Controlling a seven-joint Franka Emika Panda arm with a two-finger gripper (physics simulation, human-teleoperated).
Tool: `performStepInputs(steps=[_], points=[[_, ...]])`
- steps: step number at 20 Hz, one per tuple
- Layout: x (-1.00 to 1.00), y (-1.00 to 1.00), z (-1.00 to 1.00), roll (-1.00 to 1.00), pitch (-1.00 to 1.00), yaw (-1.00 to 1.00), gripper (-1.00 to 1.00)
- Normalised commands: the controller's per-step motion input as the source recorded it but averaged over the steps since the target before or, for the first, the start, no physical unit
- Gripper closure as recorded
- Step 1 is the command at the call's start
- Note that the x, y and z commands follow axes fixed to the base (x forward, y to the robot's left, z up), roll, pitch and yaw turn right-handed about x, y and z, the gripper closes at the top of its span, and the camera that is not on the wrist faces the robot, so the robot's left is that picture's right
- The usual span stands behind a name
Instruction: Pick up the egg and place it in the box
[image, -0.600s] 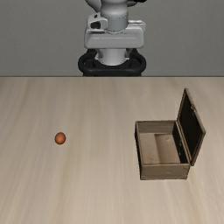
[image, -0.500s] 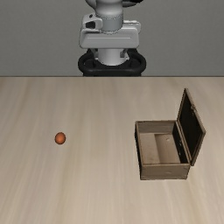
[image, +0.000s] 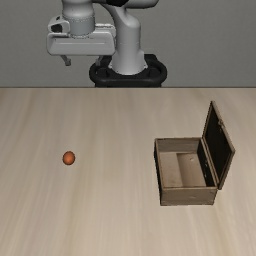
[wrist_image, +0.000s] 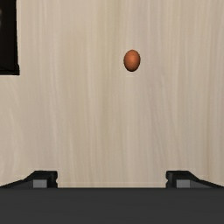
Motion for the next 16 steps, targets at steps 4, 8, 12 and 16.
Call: performStepInputs(steps=[4,8,12,16], points=[[0.50,-0.50,0.00,0.00,0.00,0.00,-1.00],[1.00,0.00,0.00,0.00,0.00,0.00,-1.00],[1.00,0.00,0.00,0.00,0.00,0.00,-1.00],[0.50,-0.25,-0.25,0.00,0.00,0.00,-1.00]])
